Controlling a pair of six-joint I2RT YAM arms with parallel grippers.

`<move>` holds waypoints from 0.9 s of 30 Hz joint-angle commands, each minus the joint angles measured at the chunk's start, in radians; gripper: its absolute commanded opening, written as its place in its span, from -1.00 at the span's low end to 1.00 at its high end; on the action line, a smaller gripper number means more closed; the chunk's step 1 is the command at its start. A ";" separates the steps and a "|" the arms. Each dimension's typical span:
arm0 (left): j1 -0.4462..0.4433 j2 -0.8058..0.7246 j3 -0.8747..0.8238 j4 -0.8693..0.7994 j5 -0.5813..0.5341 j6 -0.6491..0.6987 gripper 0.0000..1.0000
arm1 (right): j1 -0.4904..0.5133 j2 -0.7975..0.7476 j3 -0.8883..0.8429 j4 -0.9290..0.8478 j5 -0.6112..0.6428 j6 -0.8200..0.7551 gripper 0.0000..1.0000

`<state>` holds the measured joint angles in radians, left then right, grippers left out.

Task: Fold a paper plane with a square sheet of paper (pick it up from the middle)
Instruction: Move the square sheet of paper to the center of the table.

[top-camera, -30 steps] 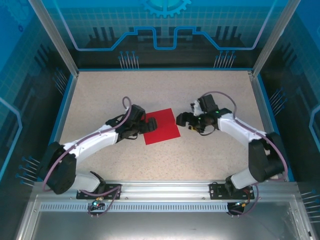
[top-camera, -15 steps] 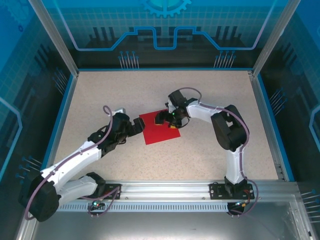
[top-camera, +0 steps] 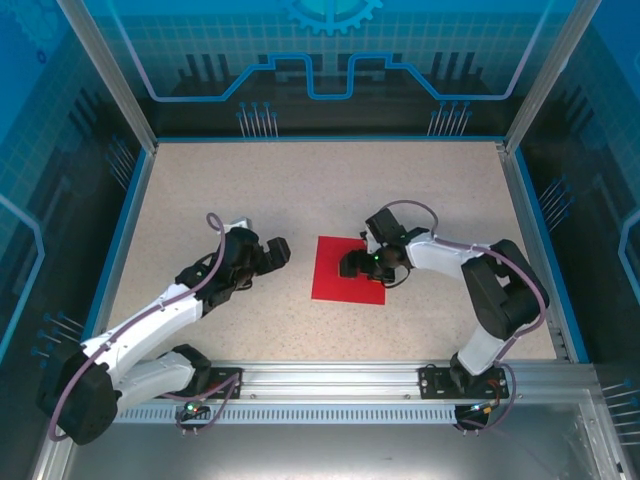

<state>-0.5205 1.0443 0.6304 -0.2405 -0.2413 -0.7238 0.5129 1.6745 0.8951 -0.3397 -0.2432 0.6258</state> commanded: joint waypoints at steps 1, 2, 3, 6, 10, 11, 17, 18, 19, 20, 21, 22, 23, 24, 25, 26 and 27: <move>0.002 0.012 -0.011 0.032 0.052 0.027 0.97 | -0.030 0.001 -0.025 -0.104 0.023 -0.070 0.67; 0.002 0.013 -0.004 0.022 0.055 0.034 0.97 | -0.026 -0.015 -0.021 -0.118 0.019 -0.078 0.67; 0.002 0.011 0.003 0.014 0.055 0.037 0.97 | -0.020 -0.030 0.019 -0.139 0.031 -0.077 0.67; 0.002 0.032 0.027 -0.061 0.001 0.041 0.97 | 0.036 -0.069 0.096 -0.240 0.142 -0.048 0.72; 0.002 0.014 0.024 -0.081 0.012 0.049 0.97 | 0.120 -0.081 0.114 -0.210 0.086 -0.010 0.72; 0.003 -0.002 0.009 -0.061 0.018 0.049 0.97 | 0.146 -0.077 0.113 -0.202 0.093 0.005 0.72; 0.004 -0.110 -0.048 -0.027 0.004 0.026 0.97 | 0.190 -0.005 0.069 -0.131 0.077 0.034 0.72; 0.003 -0.126 -0.056 -0.028 0.001 0.022 0.97 | 0.191 0.004 0.058 -0.125 0.069 0.025 0.71; 0.004 -0.139 -0.066 -0.017 0.016 0.037 0.97 | 0.191 0.007 0.049 -0.126 0.070 0.017 0.72; 0.004 -0.150 -0.077 0.005 0.047 0.063 0.97 | 0.188 0.006 0.034 -0.137 0.079 0.001 0.72; 0.004 -0.159 -0.081 0.013 0.068 0.079 0.97 | 0.185 0.007 0.022 -0.154 0.091 -0.019 0.72; 0.004 -0.163 -0.081 0.010 0.074 0.078 0.97 | 0.184 0.006 0.012 -0.174 0.105 -0.040 0.72; 0.004 -0.165 -0.080 0.007 0.075 0.079 0.97 | 0.179 0.000 -0.003 -0.195 0.124 -0.058 0.72; 0.003 -0.164 -0.079 0.003 0.078 0.084 0.97 | 0.171 -0.010 -0.010 -0.200 0.124 -0.079 0.72; 0.004 -0.164 -0.077 -0.005 0.080 0.078 0.97 | 0.162 -0.020 -0.050 -0.198 0.103 -0.107 0.72; 0.004 -0.158 -0.075 -0.015 0.079 0.072 0.97 | 0.154 -0.033 -0.061 -0.208 0.084 -0.140 0.72; 0.004 -0.147 -0.073 -0.011 0.081 0.071 0.97 | 0.154 -0.038 -0.054 -0.248 0.095 -0.171 0.70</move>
<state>-0.5205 0.8928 0.5640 -0.2562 -0.1856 -0.6739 0.6861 1.6394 0.8875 -0.4652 -0.1600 0.5442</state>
